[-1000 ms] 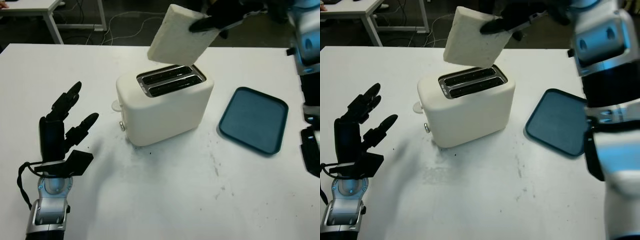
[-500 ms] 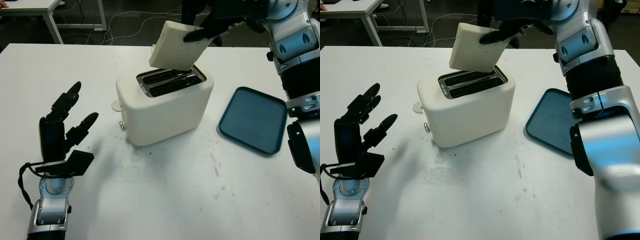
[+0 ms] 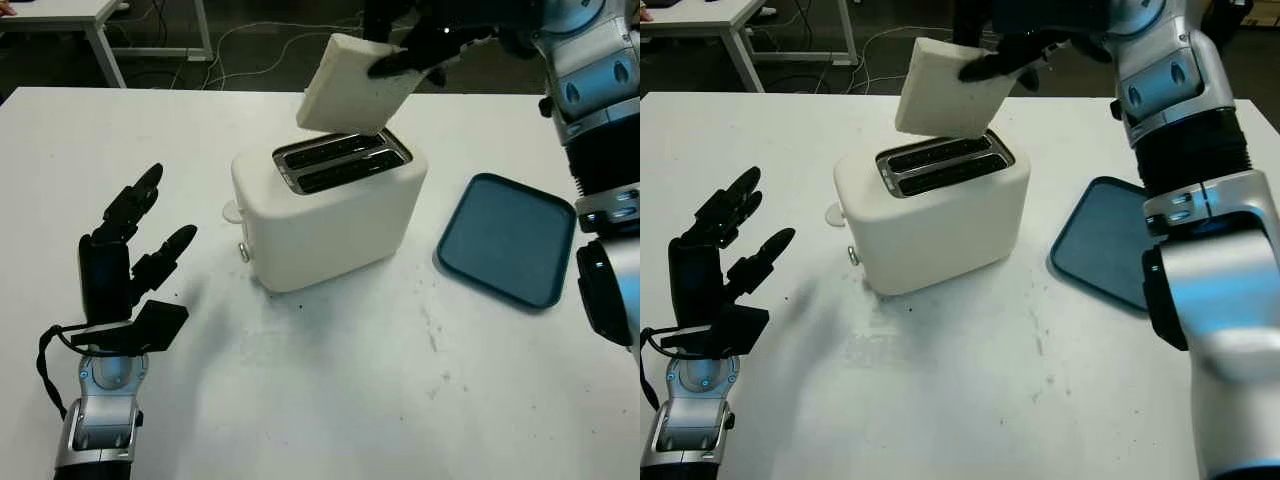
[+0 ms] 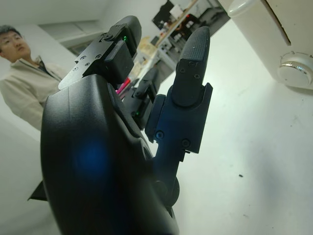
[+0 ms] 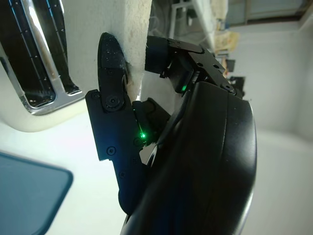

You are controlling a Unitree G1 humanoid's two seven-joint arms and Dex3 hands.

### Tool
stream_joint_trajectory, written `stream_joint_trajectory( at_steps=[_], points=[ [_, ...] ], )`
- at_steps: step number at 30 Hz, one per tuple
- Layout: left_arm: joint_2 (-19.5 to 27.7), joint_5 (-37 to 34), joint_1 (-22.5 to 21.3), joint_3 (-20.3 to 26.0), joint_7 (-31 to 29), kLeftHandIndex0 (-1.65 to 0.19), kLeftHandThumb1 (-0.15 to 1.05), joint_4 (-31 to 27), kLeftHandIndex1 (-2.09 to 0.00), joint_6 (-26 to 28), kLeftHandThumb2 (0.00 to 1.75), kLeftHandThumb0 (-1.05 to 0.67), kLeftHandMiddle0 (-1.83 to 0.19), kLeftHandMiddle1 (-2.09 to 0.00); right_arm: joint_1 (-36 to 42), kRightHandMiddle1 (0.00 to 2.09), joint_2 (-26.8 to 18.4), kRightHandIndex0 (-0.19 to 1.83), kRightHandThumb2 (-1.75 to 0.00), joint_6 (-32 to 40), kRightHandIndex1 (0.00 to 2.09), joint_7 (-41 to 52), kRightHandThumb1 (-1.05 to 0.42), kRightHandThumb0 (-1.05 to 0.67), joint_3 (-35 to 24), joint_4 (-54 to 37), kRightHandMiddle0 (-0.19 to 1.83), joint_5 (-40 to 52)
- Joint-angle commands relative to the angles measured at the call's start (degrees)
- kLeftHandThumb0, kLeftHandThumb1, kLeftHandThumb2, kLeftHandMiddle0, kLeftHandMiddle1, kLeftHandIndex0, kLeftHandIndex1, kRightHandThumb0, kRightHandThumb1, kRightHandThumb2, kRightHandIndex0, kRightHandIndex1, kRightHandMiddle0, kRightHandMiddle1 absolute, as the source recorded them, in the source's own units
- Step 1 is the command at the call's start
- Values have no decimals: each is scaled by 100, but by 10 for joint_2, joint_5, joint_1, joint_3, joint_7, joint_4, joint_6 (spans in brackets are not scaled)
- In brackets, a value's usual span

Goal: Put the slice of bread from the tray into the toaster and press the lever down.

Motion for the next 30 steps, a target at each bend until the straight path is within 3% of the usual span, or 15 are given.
stream_joint_trajectory(
  at_steps=[1, 18, 22, 30],
  points=[
    [-4, 5, 4, -4, 4, -59, 92, -2, 0, 4, 2, -43, -68, 0, -2, 175, -8, 113, -41, -20, 175, 8, -92, -46, -12, -16, 89, 13],
    [-3, 25, 4, -3, 15, -59, 92, 5, 0, -7, 2, -42, -69, -1, 29, 175, -14, 106, -43, 6, 175, 52, -92, -42, -9, -44, 85, 21],
    [-8, 18, 5, -4, 13, -59, 92, 2, 0, -4, 2, -42, -69, 0, 47, 175, -17, 106, -41, -15, 175, 69, -92, -44, -13, -40, 85, 31],
    [-10, 19, 5, -4, 21, -60, 92, 10, 0, -9, 3, -44, -70, -1, 122, 175, -42, 107, -39, 31, 175, 99, -92, -53, -15, -141, 86, 37]
  ],
)
